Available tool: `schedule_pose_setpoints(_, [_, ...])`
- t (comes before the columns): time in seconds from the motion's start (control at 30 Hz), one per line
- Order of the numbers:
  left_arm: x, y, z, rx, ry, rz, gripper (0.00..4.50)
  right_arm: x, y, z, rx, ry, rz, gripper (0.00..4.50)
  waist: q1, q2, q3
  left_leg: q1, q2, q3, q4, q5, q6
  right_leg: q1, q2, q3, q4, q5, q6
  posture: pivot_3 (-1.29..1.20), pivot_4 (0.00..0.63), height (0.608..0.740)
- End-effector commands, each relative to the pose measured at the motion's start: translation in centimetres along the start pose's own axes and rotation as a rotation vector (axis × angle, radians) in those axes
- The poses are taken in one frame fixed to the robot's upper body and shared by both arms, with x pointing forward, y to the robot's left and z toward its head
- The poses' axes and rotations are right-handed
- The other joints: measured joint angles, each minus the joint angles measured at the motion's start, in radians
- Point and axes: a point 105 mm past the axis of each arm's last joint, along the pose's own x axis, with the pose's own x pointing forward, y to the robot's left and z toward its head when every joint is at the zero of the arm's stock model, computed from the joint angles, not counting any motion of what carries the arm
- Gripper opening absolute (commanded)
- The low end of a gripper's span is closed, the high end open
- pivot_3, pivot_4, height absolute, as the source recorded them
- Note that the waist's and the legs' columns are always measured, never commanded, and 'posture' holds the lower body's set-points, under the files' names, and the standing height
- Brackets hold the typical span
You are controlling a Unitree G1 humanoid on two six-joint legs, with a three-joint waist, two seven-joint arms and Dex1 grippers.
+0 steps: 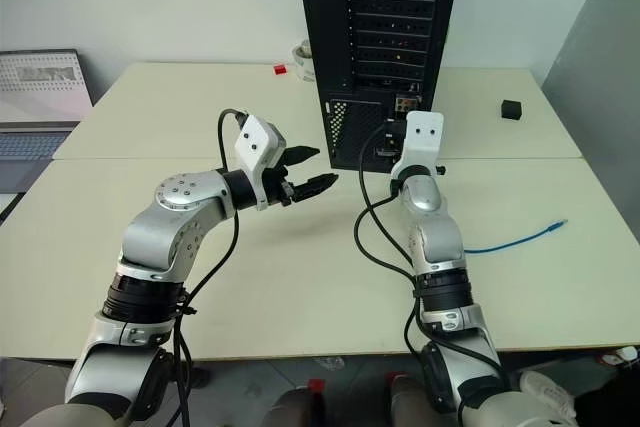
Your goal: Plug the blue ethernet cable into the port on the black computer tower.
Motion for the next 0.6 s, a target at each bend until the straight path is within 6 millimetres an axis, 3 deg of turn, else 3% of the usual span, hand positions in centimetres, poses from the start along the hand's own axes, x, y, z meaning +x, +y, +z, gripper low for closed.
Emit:
schedule_pose_setpoints(0.03, [-0.23,0.03,1.10,0.037,-0.036,0.007,3.40,0.31,0.50,2.18,-0.009,-0.081,0.009,0.00,0.000,0.000,0.000,0.000,0.000,0.000,0.000,0.000,0.000,0.000,0.000,0.000,0.000,0.000,0.000,0.00,0.150,0.740])
schedule_pose_setpoints(0.4, [-0.16,0.11,1.22,0.037,-0.038,0.012,3.40,0.64,0.31,1.88,-0.025,-0.077,-0.029,0.00,-0.001,0.000,0.000,0.000,0.000,0.000,0.000,0.000,0.000,0.000,0.000,0.000,0.000,0.000,0.000,0.00,0.150,0.740])
schedule_pose_setpoints(0.6, [-0.02,0.12,1.36,0.029,-0.042,0.013,3.40,0.84,1.24,1.98,-0.031,-0.080,-0.039,0.00,-0.004,0.000,0.000,0.000,0.000,0.000,0.000,0.000,0.000,0.000,0.000,0.000,0.000,0.000,0.000,0.00,0.150,0.740])
